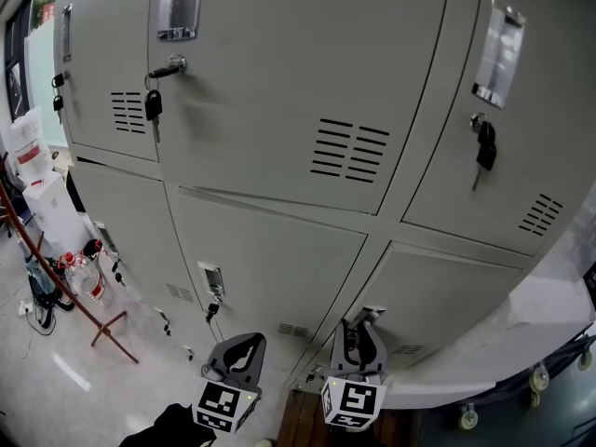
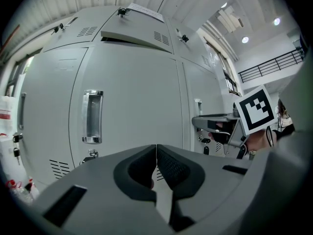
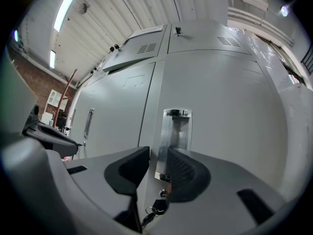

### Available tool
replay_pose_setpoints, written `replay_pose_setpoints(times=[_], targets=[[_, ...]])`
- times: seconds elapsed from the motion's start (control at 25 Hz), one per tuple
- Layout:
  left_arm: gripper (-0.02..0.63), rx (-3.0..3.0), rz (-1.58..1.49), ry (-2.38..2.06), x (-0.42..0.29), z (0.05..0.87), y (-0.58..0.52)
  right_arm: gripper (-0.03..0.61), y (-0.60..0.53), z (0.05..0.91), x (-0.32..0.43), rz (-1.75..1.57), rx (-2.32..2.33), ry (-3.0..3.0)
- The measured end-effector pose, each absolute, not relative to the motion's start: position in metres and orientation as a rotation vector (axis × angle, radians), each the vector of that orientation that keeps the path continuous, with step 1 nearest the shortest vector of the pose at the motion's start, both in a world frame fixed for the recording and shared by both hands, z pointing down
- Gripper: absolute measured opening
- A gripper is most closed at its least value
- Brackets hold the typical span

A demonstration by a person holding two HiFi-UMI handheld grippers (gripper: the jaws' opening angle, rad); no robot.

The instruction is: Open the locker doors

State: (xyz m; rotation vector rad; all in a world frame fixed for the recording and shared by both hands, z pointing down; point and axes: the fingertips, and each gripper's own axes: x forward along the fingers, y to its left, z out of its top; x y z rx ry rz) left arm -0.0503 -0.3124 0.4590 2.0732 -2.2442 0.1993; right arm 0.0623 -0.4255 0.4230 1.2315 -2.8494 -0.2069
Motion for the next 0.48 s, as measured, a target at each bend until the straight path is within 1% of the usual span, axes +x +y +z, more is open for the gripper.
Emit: replay_pose_setpoints(times=[0.48], targets=[[0.025,2.125,0.183,-2.227,-0.034,0.45,-0.299,0.124,-0.402,0.423,0.076,-0.166,1.183,-2.876]])
